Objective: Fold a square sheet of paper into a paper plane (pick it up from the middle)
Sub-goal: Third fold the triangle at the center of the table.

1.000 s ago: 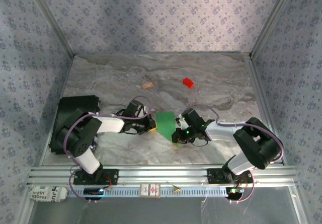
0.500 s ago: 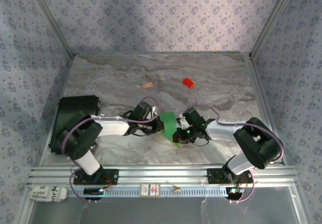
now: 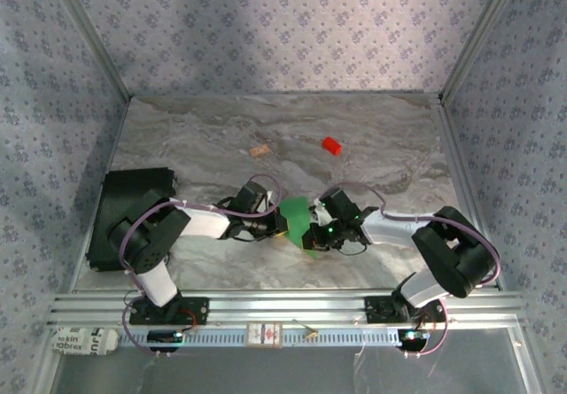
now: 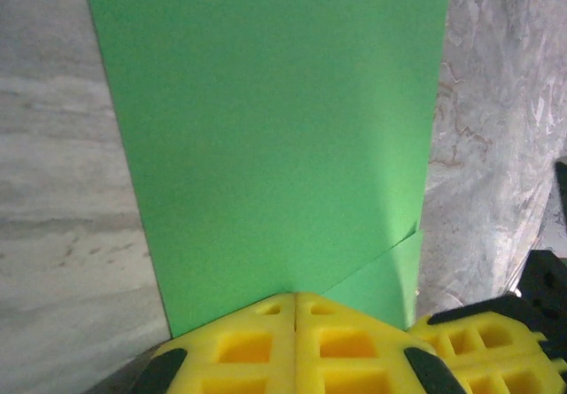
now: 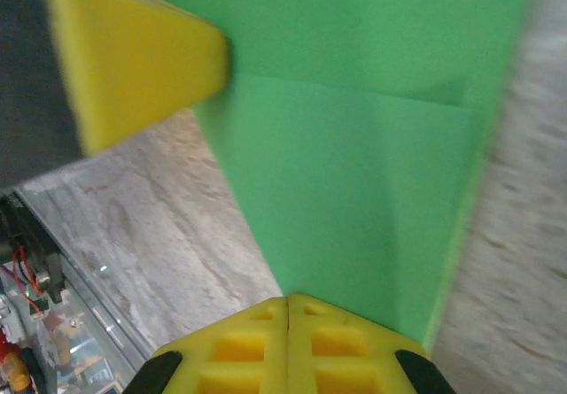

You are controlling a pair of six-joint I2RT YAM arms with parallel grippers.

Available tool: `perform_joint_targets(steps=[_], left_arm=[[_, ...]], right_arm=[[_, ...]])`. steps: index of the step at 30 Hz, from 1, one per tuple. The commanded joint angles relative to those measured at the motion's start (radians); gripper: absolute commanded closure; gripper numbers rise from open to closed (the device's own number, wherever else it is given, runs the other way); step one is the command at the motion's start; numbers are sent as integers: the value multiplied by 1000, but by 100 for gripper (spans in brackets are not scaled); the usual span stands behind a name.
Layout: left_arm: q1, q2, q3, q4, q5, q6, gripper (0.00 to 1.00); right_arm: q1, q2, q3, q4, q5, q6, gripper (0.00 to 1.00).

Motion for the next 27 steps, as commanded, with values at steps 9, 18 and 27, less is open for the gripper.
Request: perform_joint_targets(steps=[9,18,27], left_arm=[[11,23,-22,-35,-15,1,97],[28,26,-29,-40,-7,7,98],[39,29,-36,-44,-4,7,99]], right_arm=[[61,182,150,-8,66,-12,97],[70,118,74,-51,89,-7,97],[43,30,-28,-39,49,-12,94]])
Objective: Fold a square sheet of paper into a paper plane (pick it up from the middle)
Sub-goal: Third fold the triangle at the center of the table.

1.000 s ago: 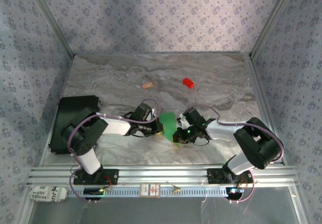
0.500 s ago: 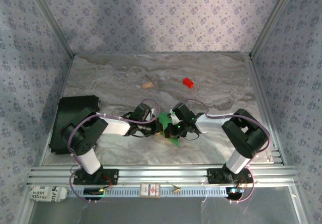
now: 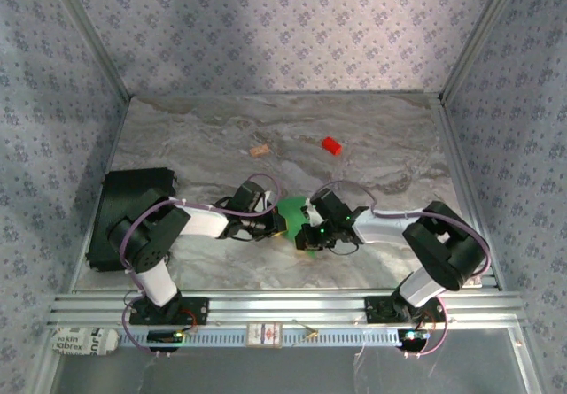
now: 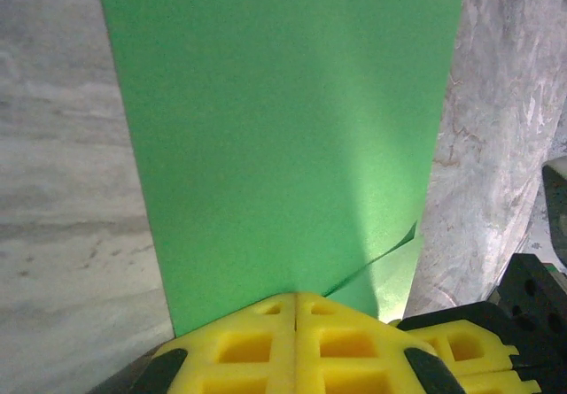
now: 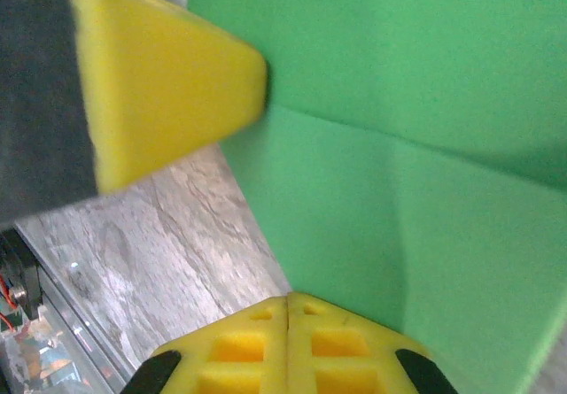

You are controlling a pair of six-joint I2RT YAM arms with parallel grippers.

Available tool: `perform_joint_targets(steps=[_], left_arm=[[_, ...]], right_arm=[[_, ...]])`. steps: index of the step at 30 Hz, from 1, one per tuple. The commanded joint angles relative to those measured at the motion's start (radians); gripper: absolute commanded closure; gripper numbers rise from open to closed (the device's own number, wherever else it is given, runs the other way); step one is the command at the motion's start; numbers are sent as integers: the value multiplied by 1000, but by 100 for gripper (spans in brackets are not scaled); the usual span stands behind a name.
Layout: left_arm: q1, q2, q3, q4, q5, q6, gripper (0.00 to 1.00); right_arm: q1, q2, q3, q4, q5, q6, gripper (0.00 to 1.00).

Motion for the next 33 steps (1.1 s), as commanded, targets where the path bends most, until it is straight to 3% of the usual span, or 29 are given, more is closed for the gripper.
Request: perform_joint_targets(steps=[1,12,20,33], left_arm=[[15,24,-31,-55,-39,6,99],[16,24,-35,-53,-40,1,99],[17,21,-29,-54,-41,5,99],[16,19,9,-76,-31,16,99]], right_arm=[[-13,-36,-58,-73,-17,-13,94],[-51,-175,-193,-104,-22,-20,94],[-76,-279,-143,-189,-4,-21,94],[-78,-114,-82,-67,-12,17,98]])
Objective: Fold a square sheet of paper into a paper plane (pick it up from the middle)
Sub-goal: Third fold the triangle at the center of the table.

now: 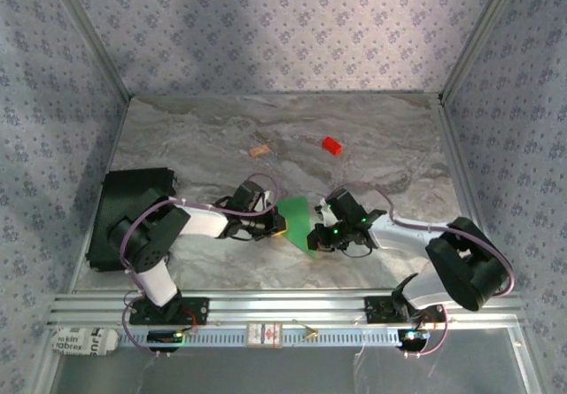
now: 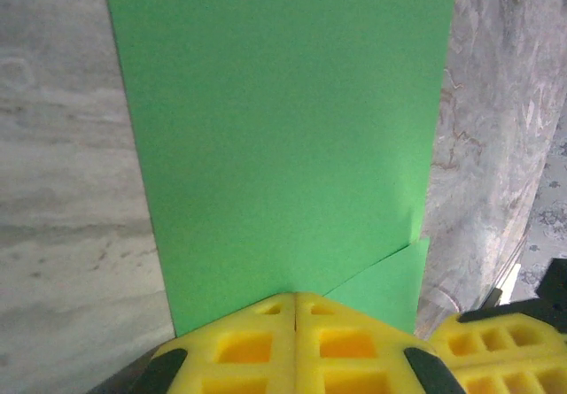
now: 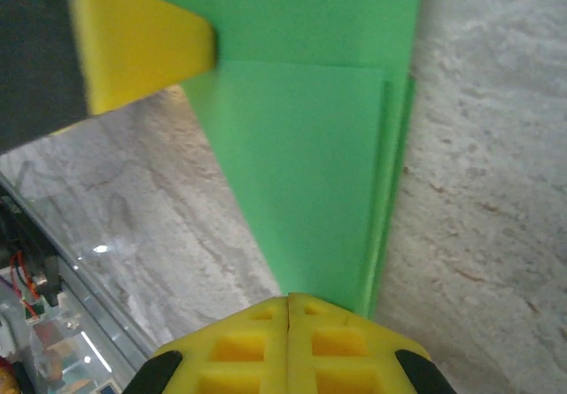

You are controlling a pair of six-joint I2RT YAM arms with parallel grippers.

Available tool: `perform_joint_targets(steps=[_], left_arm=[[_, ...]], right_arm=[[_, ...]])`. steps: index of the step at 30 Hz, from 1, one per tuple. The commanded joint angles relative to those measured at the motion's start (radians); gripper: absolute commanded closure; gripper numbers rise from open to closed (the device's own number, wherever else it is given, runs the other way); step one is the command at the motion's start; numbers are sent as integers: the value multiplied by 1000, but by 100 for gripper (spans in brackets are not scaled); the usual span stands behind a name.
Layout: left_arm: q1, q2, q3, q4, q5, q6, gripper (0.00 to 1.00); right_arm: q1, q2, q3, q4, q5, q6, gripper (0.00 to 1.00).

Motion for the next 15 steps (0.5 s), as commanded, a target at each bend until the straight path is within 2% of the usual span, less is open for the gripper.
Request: perform_joint_targets(steps=[1,7,10,11,15], left_arm=[[12,16,11,-70,-31,27,97],[19,-5,90,-124,-17,97,93],[15,-27,132,-162,-15,126,81],[13,-37,140,-173,-19,134,80],[-13,-70,135,-171,-23,131,85]], right_arm=[[-3,29,-22,6,15,15,99],[-9,57,-51,3,48,43,100],[-8,58,-51,11,63,66,100],[-10,56,-50,21,65,78,100],[-8,56,-49,46,101,128,100]])
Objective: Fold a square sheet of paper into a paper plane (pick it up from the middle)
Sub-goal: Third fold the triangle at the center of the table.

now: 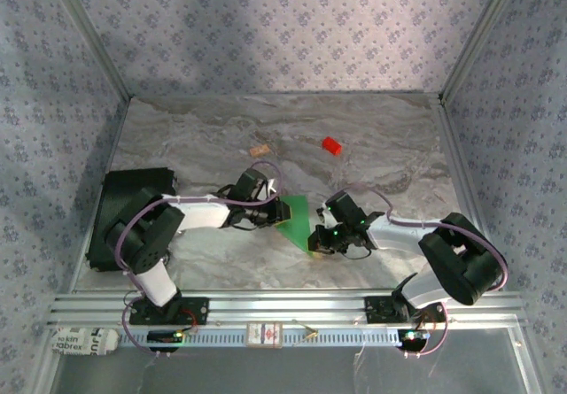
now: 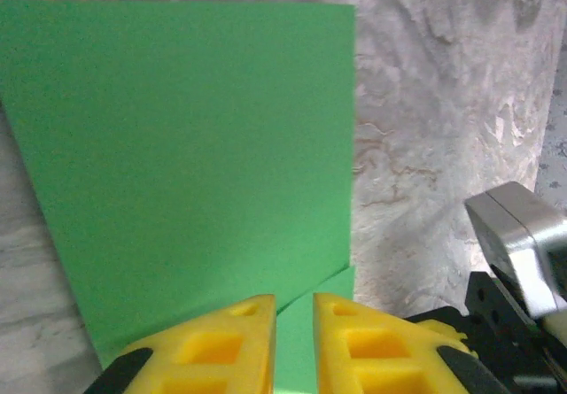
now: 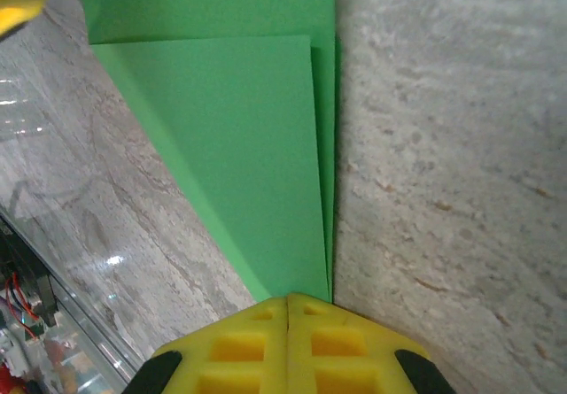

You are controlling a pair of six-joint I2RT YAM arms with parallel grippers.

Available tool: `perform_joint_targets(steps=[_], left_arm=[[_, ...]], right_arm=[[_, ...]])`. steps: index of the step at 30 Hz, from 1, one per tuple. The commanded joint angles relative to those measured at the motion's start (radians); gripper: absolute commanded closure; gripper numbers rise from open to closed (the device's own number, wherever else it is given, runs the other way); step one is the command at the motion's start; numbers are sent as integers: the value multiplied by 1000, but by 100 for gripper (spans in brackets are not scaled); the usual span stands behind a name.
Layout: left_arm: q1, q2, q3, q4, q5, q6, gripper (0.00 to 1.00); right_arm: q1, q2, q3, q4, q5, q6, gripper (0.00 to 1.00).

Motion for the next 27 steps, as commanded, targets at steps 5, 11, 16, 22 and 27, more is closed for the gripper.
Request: perform_joint_targets(steps=[5,11,16,22,27], left_arm=[[-69,-25,-36,39,3,-21,94],[-101,46,-50,119,36,-59,95],[-115,103,-28,133,41,-55,94],[-97,115,-51,100,-23,-32,95],[-34,93,-88,99,-36,-10,94]], right_arm=[[-5,25,-23,3,104,63,100],[-6,21,-16,-17,106,56,100],[-6,23,-10,-59,135,42,100],[-5,23,-11,-87,145,25,100],[-5,24,-6,-104,144,2,100]])
